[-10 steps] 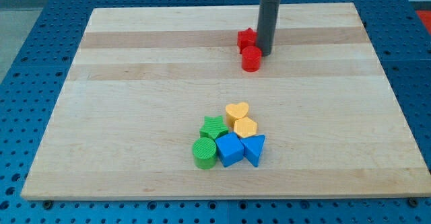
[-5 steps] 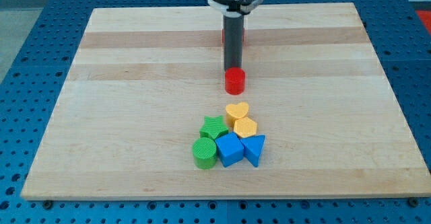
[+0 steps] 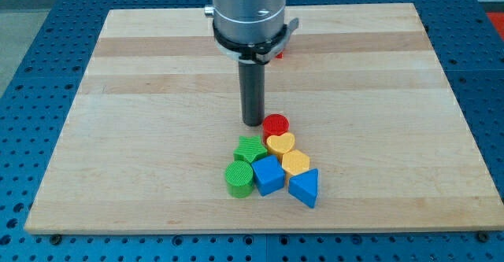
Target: Push the red circle above the yellow heart
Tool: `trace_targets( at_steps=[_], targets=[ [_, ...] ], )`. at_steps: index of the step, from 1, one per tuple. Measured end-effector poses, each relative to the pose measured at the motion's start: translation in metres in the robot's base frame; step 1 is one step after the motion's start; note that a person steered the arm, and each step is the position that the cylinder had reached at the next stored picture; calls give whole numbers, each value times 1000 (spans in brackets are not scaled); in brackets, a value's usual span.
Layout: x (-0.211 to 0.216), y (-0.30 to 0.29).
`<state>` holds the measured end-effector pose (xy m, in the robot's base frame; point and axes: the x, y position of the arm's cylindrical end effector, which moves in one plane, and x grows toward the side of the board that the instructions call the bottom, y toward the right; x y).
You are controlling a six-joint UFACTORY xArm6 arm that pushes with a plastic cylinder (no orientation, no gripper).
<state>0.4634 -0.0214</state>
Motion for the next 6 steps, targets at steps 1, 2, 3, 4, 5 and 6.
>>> trace_targets(
  at_steps=[1,2,3,4,5,6],
  targets=[
    [-27,-18],
    [-70,-34],
    [-123,-61],
    [-170,-66],
    [-198,-38],
    [-211,14]
  ],
)
